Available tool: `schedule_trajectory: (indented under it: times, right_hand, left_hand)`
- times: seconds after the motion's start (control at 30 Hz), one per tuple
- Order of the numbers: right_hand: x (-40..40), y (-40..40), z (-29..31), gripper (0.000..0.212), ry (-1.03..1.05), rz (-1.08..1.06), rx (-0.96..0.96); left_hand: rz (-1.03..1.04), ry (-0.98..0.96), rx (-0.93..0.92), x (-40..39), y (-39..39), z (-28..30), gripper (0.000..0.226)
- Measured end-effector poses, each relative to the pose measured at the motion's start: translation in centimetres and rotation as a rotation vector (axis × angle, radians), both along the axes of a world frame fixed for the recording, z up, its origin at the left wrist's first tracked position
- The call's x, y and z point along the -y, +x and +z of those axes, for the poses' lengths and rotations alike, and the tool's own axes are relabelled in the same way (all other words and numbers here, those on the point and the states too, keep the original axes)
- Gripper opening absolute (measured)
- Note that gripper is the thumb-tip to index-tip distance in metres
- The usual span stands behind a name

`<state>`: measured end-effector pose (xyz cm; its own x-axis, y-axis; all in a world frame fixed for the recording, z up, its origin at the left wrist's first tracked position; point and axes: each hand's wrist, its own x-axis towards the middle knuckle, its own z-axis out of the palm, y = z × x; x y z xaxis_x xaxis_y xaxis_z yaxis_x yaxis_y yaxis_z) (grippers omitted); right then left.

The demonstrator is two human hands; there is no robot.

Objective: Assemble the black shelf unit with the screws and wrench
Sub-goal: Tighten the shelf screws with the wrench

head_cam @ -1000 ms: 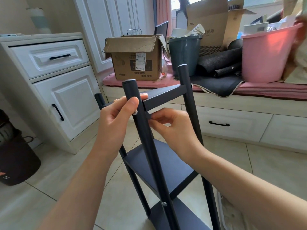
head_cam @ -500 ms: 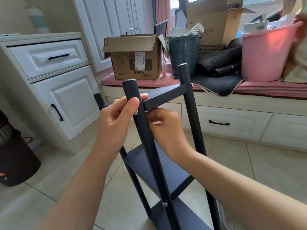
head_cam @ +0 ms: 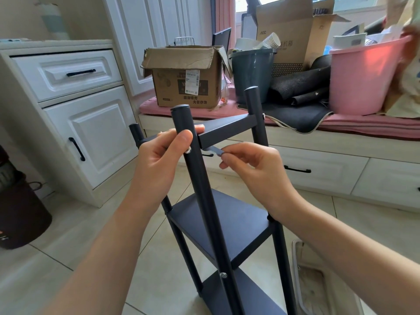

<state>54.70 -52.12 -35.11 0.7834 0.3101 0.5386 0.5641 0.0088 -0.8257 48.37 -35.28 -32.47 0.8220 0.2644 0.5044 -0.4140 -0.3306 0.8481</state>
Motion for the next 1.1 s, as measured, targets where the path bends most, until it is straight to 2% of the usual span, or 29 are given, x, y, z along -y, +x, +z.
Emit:
schedule_trajectory:
  times: [0.47, 0.83, 1.1]
  right_hand:
    - [-0.9, -0.2, 0.1, 0.008, -0.046, -0.009, 0.012]
    - [-2.1, -0.5, -0.1, 0.009, -0.078, -0.051, -0.003]
    - [-3.3, -0.7, -1.0, 0.010, -0.170, -0.073, 0.079]
  left_hand:
    - [0.026, -0.022, 0.005, 0.0, 0.1, 0.0, 0.029]
    - [0.017, -0.021, -0.003, 0.1, 0.1, 0.0, 0.032]
    - [0.009, 0.000, -0.023, 0.0, -0.2, 0.0, 0.033]
